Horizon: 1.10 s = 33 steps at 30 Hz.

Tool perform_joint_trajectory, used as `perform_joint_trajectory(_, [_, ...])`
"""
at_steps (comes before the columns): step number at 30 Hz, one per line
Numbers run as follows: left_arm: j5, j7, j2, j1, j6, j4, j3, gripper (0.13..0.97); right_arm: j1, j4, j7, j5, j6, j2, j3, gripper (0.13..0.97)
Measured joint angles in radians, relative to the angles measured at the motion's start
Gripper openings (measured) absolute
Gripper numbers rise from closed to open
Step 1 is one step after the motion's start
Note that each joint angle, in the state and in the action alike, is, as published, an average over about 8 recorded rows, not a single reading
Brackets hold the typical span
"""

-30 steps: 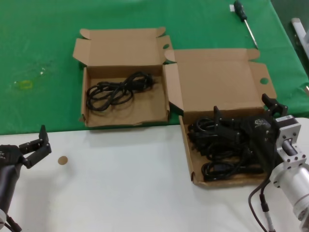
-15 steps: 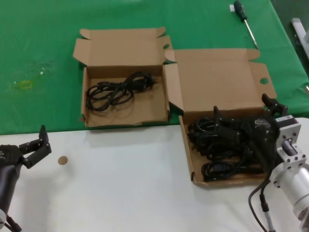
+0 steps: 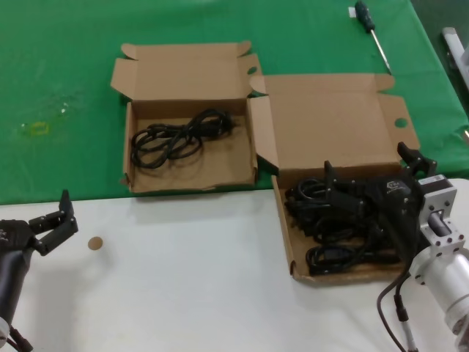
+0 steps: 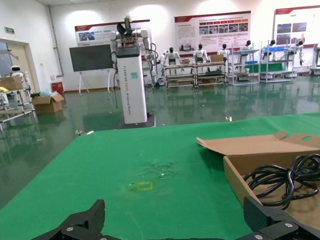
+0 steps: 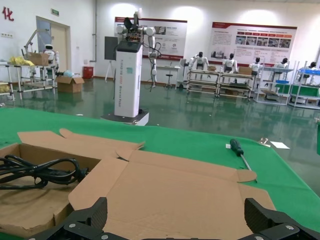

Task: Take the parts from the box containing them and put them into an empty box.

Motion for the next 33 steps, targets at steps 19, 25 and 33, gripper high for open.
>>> perform_joint_trajectory(19, [0.0, 0.0, 0.0, 0.0, 0.0, 0.0, 0.0, 0.966, 0.0, 0.0, 0.0, 0.0, 0.0, 0.0, 0.0, 0.966])
perform_joint_trajectory(25, [0.0, 0.0, 0.0, 0.0, 0.0, 0.0, 0.0, 0.966, 0.0, 0.0, 0.0, 0.0, 0.0, 0.0, 0.0, 0.966])
perform_joint_trajectory(33, [0.0, 0.0, 0.0, 0.0, 0.0, 0.0, 0.0, 0.966, 0.0, 0.0, 0.0, 0.0, 0.0, 0.0, 0.0, 0.966])
